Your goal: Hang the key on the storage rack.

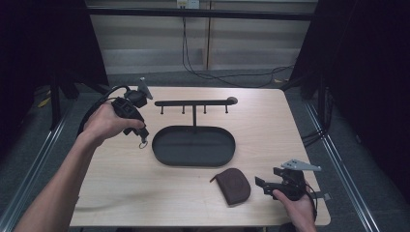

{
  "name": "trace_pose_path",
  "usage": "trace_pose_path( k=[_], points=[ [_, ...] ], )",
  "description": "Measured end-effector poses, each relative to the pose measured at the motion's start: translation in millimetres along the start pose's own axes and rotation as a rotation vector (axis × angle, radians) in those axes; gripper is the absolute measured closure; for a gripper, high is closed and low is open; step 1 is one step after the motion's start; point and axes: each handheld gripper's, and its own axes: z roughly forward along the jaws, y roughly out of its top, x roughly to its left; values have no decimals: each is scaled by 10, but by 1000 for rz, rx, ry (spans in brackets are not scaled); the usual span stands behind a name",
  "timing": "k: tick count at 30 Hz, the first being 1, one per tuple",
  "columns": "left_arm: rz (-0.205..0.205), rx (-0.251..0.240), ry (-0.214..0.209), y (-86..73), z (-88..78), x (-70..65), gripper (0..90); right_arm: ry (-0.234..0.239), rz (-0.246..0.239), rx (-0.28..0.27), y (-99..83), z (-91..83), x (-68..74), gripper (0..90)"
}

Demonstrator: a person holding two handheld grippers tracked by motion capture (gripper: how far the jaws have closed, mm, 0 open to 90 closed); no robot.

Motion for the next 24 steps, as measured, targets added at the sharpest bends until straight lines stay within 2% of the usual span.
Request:
trace_pose_path(
  k=[10, 16, 17, 21, 24],
  points=[
    [15, 9, 6, 257, -35, -69, 682, 1, 1, 0, -3, -7, 1, 138],
    [0, 11, 2, 404, -15, -89, 682, 0, 7, 2, -7, -11, -2, 138],
    [13, 16, 11, 431, -11, -82, 682, 0, 6, 2, -8, -12, -3, 138],
    [6, 34, 36, 485, 23, -62, 682, 1, 4, -2, -12, -18, 0, 138],
    [1, 34, 39, 520, 22, -52, 682, 0, 4, -1, -14, -19, -4, 138]
  ],
)
